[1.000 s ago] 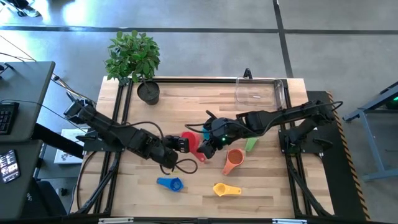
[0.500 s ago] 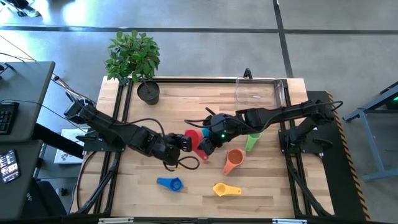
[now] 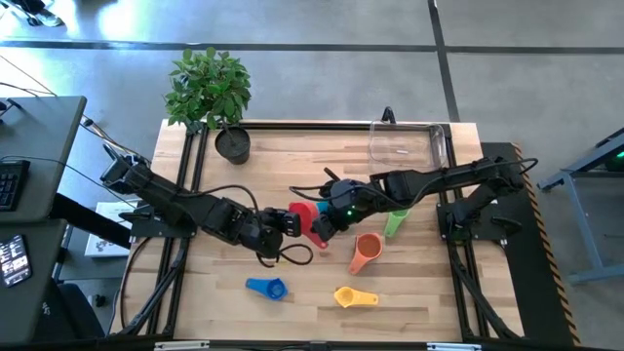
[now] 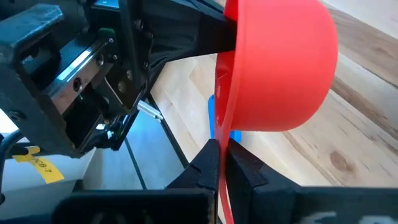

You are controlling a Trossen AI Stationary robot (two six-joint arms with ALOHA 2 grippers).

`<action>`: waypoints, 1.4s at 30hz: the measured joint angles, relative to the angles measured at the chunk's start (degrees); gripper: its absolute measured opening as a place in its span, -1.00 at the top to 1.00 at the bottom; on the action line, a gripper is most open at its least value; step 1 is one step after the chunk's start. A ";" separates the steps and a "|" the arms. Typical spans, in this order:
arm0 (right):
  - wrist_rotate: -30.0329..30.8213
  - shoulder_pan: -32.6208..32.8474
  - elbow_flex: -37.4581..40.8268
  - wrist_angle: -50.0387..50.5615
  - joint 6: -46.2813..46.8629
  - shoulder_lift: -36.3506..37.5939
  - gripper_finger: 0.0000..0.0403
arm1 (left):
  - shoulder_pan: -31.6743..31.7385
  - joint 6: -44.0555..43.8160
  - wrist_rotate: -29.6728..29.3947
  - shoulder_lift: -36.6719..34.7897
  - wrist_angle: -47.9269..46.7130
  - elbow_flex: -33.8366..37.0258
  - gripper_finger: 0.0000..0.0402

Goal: Nest measuring cups in basket
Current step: Stack the red measuring cup on top of the orange measuring cup

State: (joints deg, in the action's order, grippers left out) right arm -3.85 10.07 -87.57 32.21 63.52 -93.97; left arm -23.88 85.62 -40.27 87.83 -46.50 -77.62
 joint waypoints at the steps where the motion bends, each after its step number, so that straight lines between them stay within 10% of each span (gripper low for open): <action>1: 0.63 0.23 0.00 0.02 0.75 0.00 0.99 | -0.02 -0.04 0.00 0.00 0.06 0.00 0.95; 16: 5.07 1.60 0.02 5.01 4.59 -0.04 1.00 | 1.15 -10.44 1.73 0.01 1.61 0.00 0.65; 29: 13.33 7.53 0.02 22.33 6.26 -0.04 1.00 | 1.12 -36.21 -9.06 0.02 2.74 0.00 0.63; 42: 26.62 16.86 0.02 37.27 24.33 -0.04 1.00 | 1.12 -50.52 -9.90 0.01 0.58 0.00 0.63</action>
State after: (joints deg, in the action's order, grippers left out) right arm 22.78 26.93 -87.55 69.47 87.85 -94.02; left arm -22.76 35.11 -50.17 87.84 -45.92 -77.62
